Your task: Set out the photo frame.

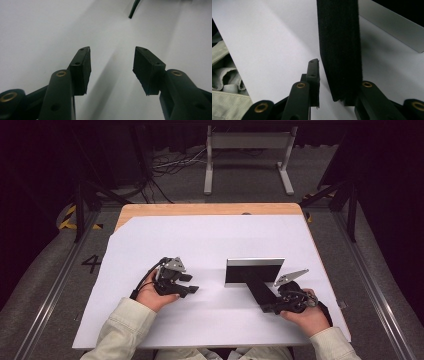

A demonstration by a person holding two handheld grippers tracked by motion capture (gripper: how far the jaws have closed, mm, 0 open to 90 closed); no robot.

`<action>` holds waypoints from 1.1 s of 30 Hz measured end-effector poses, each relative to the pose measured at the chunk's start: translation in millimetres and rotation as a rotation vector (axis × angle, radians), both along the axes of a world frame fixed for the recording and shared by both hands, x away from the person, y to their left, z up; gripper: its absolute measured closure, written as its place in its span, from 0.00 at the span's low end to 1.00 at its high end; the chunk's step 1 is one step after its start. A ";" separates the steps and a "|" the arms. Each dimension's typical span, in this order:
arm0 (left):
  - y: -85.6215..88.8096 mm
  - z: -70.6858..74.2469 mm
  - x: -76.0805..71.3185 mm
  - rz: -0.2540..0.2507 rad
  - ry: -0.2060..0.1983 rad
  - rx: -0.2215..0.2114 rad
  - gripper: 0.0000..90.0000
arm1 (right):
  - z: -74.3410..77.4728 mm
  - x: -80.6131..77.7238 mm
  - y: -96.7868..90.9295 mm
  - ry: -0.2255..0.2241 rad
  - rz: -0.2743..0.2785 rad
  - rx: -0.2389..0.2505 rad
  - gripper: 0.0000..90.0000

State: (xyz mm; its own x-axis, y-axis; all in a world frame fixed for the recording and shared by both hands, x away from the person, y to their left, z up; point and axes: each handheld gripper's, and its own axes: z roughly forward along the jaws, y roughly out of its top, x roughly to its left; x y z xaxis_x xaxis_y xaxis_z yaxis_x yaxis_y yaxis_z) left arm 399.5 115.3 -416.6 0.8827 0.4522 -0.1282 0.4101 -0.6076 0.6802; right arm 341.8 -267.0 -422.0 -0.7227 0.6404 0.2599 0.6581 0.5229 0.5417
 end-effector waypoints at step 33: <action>-3.8 0.3 -0.1 -0.003 -0.001 -0.003 0.55 | 11.3 -4.6 -7.0 -0.010 -0.013 0.018 0.67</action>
State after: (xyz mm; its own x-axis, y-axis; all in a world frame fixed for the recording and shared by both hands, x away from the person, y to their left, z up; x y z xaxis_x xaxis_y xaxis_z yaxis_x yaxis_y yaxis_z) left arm 399.3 111.5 -416.2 0.8840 0.4494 -0.1291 0.4080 -0.6064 0.6825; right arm 337.2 -274.0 -410.8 -0.7167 0.6454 0.2642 0.6596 0.5044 0.5573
